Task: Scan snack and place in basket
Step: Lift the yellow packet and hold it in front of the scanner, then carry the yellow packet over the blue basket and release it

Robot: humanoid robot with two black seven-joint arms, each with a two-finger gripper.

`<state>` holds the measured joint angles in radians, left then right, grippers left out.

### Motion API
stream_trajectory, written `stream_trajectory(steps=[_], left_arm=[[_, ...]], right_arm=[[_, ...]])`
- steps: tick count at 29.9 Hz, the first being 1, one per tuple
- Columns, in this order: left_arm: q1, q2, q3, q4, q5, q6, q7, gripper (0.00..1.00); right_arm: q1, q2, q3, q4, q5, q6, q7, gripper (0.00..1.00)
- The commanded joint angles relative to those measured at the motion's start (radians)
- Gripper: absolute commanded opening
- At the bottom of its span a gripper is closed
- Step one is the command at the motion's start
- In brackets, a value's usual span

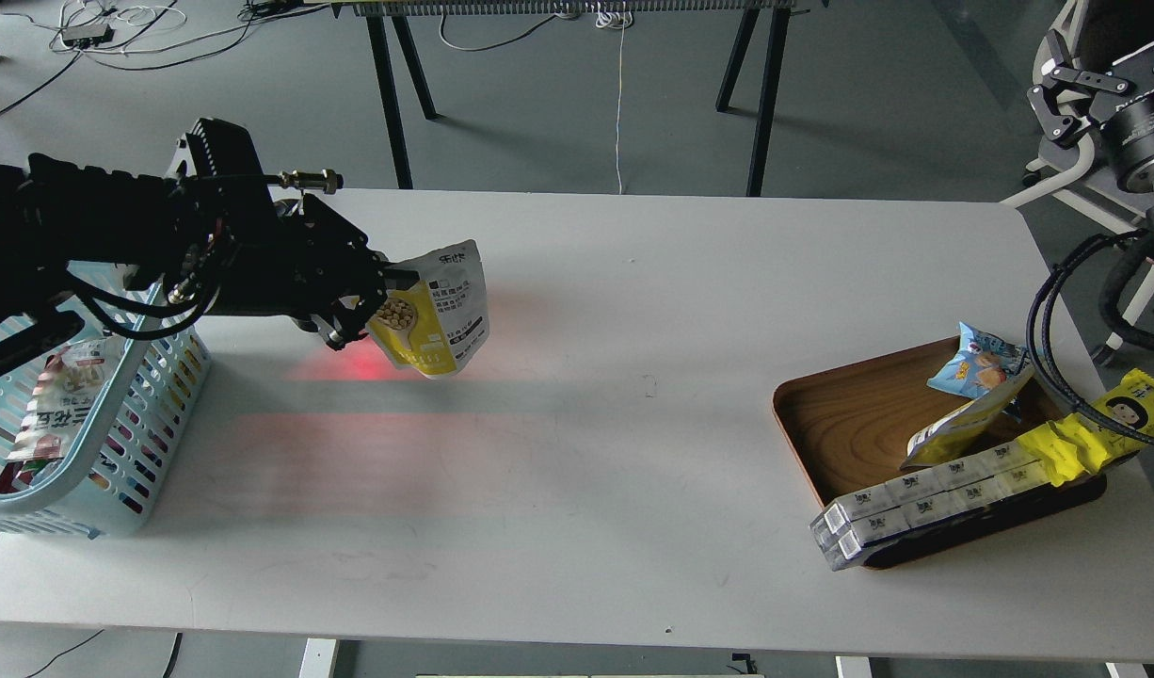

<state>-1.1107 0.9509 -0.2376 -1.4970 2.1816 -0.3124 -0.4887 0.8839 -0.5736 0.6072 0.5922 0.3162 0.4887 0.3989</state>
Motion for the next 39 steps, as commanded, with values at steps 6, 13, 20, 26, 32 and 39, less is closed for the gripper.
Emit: stream_trajectory(steps=[6, 13, 20, 26, 32, 39], left_arm=[[-0.035, 0.006, 0.001, 0.001, 0.0, -0.004, 0.0, 0.0], [-0.046, 0.011, 0.009, 0.027, 0.0, -0.005, 0.0, 0.0], [-0.011, 0.009, 0.014, 0.046, 0.0, -0.005, 0.0, 0.0], [0.008, 0.006, 0.024, 0.046, 0.0, -0.005, 0.0, 0.0], [-0.005, 0.014, 0.008, 0.024, 0.0, 0.001, 0.0, 0.0], [-0.005, 0.161, 0.007, -0.057, 0.0, 0.033, 0.0, 0.0]], right_arm=[[0.0, 0.0, 0.0, 0.001, 0.0, 0.0, 0.0, 0.99], [0.0, 0.001, 0.002, 0.003, 0.001, 0.0, 0.0, 0.99], [-0.002, 0.0, 0.009, 0.004, 0.0, 0.0, 0.0, 0.99], [-0.003, -0.006, 0.011, 0.004, 0.0, 0.0, 0.0, 0.99], [-0.005, -0.015, 0.014, 0.003, 0.001, 0.0, 0.0, 0.99], [-0.006, -0.022, 0.014, 0.003, 0.001, 0.0, 0.011, 0.99]])
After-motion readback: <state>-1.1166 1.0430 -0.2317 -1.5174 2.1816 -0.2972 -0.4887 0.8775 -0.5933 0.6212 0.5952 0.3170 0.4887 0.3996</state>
